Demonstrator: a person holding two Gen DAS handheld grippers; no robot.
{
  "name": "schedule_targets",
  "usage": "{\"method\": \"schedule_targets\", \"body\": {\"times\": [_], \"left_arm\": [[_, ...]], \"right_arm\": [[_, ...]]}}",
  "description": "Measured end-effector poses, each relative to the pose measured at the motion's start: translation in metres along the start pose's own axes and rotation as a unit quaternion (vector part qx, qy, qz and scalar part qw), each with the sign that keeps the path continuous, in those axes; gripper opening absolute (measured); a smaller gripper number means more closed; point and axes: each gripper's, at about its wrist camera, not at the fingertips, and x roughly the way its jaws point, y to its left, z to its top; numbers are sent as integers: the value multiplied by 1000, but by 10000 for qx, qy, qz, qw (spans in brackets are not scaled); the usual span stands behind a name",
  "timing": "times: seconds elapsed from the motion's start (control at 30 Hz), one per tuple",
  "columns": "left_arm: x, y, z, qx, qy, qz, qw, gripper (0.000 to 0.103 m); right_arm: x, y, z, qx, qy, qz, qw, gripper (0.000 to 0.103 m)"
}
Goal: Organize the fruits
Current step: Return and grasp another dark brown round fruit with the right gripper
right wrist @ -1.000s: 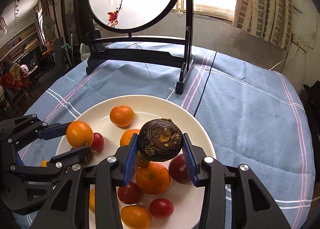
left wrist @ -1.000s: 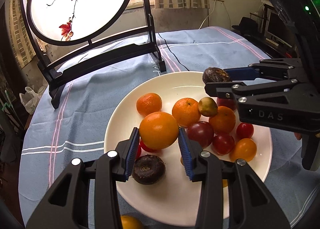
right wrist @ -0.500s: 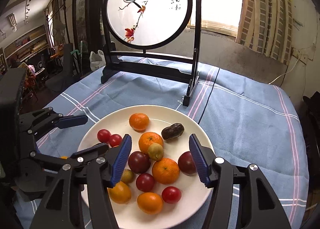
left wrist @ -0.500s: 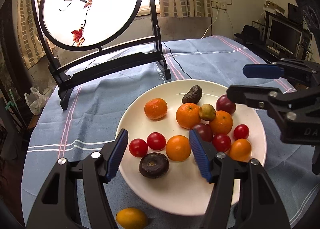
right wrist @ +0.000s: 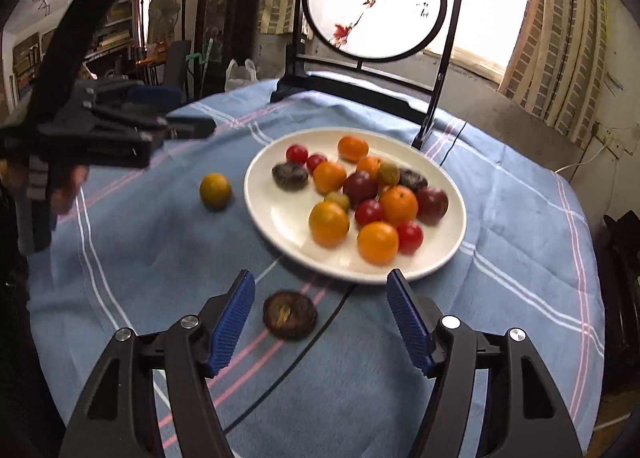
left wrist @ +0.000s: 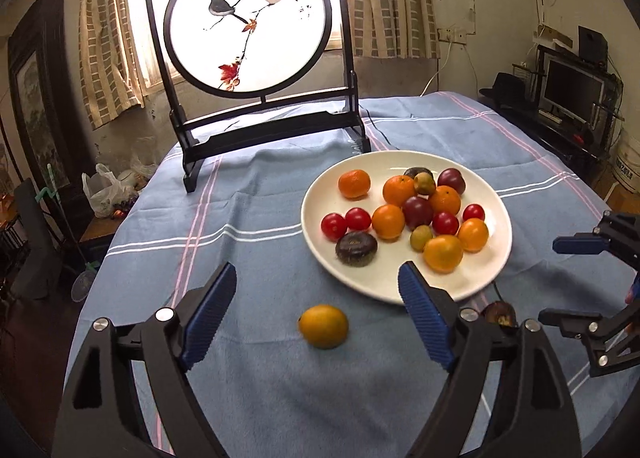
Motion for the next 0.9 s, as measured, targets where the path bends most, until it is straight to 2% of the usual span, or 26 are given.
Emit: {"method": "schedule_targets", "body": {"times": [0.1,0.23,0.43,0.5,0.53,0.57,0.9], "left_arm": [[-3,7,-17,-5,133,35,9999,82],[1,14,-32,-50,303,51,9995,82],[10,18,-39,-55,447,28,9990,82],[13,16,-39,-29,472,2,9989,82],[15,15,-40,-17,484,-17,9988,82],[17,14,-40,1,504,-34,9987,82],[45,-4,-42,198,782,-172,9966,82]], "right_arm": [[15,9,-12,-64,239,0,9997,69],[33,12,-10,-22,428,52,9991,69],[54,17,-5,23,698,184,9974,68],[55,19,-6,-12,672,283,9973,57],[54,20,-5,-41,649,237,9976,45],[53,19,-5,-62,649,222,9976,42],[35,11,-5,107,424,337,9985,42]]}}
